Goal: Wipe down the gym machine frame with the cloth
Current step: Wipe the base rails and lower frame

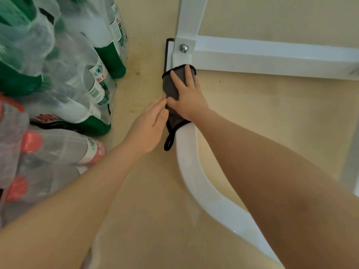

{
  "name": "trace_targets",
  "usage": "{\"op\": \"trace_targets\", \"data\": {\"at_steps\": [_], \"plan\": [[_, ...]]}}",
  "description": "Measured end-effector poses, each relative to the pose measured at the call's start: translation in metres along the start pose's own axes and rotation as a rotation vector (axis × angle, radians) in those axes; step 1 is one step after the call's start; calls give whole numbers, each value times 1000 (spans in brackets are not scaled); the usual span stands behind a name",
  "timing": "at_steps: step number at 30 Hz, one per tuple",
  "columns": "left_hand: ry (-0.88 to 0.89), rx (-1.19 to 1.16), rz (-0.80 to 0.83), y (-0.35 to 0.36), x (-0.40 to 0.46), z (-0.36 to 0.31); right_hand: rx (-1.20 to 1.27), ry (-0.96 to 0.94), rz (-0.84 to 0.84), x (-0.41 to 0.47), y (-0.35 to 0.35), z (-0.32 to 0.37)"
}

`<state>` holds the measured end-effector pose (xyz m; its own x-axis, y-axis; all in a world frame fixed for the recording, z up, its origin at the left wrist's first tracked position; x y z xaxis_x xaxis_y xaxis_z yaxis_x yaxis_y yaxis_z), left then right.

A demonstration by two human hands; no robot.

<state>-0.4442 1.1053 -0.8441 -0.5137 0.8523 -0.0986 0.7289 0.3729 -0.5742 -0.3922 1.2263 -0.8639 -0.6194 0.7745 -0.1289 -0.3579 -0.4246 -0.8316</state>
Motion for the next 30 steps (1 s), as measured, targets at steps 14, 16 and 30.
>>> {"op": "trace_targets", "data": {"at_steps": [14, 16, 30], "plan": [[-50, 42, -69, -7, -15, 19, -563, -453, 126, 37, -1, 25], [-59, 50, -62, -12, -23, 25, -599, -468, 145, 35, -1, 28], [-121, -42, -65, -2, -49, 36, -674, -664, 149, 0, 3, 34]]}}
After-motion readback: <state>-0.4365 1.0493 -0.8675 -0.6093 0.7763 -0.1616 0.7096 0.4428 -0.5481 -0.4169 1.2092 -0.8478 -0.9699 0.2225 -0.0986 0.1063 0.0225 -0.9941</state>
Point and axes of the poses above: each hand's wrist, its own x-axis towards the middle knuckle, its own y-axis out of the palm, z = x × y, the point moved 6 cm from there along x, towards the middle knuckle, and after that the axes turned 10 degrees about -z, right-handed, at the moved point
